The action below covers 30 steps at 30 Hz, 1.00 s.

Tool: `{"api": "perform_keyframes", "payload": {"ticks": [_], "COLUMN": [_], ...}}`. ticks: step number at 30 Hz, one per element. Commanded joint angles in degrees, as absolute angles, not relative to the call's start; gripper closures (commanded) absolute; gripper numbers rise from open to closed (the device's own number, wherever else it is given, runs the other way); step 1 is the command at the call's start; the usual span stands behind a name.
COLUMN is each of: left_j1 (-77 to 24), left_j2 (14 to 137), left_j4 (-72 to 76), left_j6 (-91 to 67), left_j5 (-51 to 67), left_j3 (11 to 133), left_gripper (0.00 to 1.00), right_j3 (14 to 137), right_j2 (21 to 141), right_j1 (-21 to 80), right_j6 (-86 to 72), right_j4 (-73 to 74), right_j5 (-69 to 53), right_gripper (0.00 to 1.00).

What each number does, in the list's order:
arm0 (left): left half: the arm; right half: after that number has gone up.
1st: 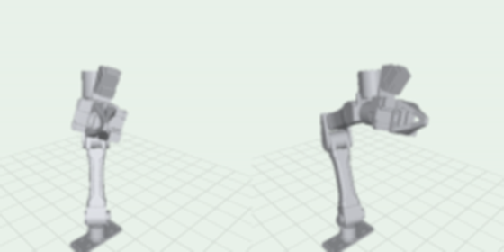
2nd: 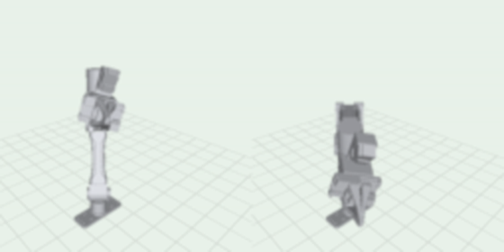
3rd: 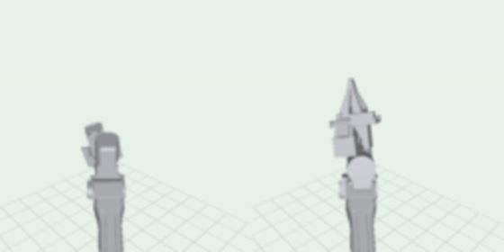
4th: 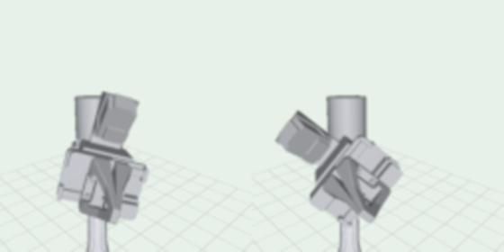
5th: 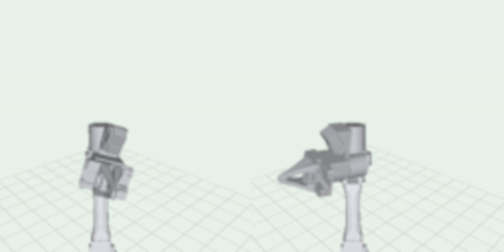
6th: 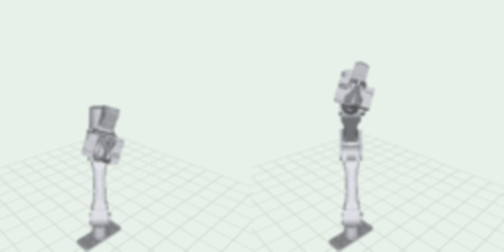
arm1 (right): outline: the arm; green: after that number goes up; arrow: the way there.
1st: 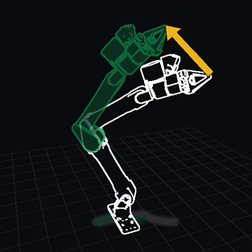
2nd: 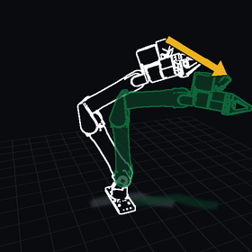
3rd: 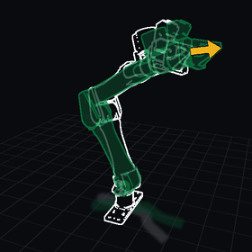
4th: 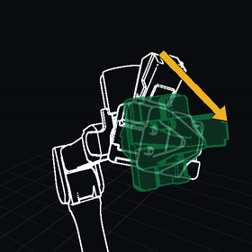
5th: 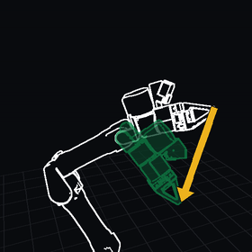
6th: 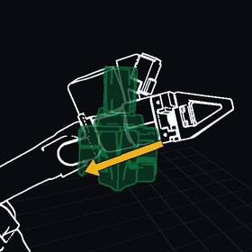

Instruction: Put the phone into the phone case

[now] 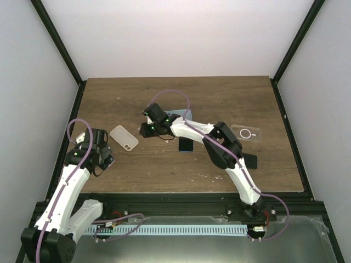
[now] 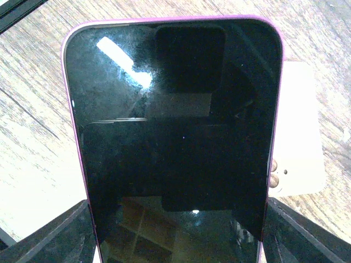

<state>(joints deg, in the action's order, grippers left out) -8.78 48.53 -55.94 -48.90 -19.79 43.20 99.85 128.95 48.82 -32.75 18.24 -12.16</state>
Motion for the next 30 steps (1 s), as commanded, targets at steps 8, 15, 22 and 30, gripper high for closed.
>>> {"api": "perform_keyframes", "payload": {"ticks": [8,15,22,30], "left_j1": [-8.9,-9.0,-9.0,-9.0], "left_j2": [46.3,44.9,44.6,43.9], "left_j4": [-55.6,-55.7,-55.0,-54.2], "left_j6": [-47.3,-46.9,-46.9,-46.4], "left_j5": [-19.2,-17.8,-16.4,-14.2], "left_j3": [45.4,45.1,44.3,43.9], "left_gripper": [0.46,0.46,0.46,0.46], "right_j3": [113.0,118.4,120.4,112.5], "right_j2": [138.1,143.0,144.9,135.9], "right_j1": [52.4,53.7,53.7,53.7], "right_j6": [-27.7,-27.5,-27.1,-29.5], "right_j4": [23.2,26.8,31.2,32.1], "right_j5": [-13.4,-10.7,-7.1,-0.6], "right_gripper": [0.68,0.68,0.79,0.99]}}
